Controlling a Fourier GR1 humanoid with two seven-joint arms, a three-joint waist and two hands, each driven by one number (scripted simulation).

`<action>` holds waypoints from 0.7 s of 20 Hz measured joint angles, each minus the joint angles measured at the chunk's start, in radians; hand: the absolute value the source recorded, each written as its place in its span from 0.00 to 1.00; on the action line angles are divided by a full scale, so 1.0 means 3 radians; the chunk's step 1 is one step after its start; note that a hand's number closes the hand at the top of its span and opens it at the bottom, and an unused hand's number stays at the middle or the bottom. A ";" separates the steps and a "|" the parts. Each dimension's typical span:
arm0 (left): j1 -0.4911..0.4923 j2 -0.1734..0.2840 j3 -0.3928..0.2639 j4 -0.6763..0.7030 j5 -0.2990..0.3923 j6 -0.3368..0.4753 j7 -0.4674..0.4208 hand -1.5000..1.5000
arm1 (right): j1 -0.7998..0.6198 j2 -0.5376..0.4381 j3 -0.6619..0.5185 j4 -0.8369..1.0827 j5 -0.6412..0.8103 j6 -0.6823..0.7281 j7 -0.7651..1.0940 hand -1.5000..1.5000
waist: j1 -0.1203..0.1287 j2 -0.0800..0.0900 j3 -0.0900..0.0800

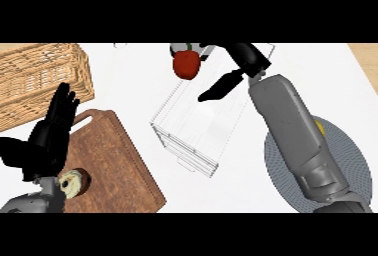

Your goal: Pick the bell pepper from the placemat and place it in the tiered shelf

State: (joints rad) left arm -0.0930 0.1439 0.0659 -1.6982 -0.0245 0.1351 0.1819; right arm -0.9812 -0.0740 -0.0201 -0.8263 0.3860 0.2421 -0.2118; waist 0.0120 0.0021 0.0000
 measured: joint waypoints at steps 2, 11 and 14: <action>0.0012 0.0009 0.0021 0.0030 0.0019 -0.0029 -0.0038 0.50 | -0.0051 -0.0037 -0.0109 0.0055 -0.0114 0.0084 -0.0067 0.00 | 0.0000 0.0001 0.0000; -0.0023 0.0005 0.0054 0.0043 0.0016 -0.0028 -0.0001 0.50 | -0.0244 -0.0371 -0.0671 0.0138 -0.0614 0.0254 0.0146 0.00 | -0.0021 -0.0003 -0.0001; -0.0053 -0.0009 0.0065 0.0082 0.0021 -0.0022 -0.0025 0.50 | -0.0340 -0.0622 -0.0862 0.0291 -0.0720 0.0304 0.0260 0.00 | -0.0011 0.0003 -0.0001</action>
State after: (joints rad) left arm -0.1088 0.1411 0.0855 -1.6737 -0.0182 0.1284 0.1744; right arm -1.0831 -0.2607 -0.2787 -0.7390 0.1699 0.3332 -0.1337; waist 0.0088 0.0031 -0.0004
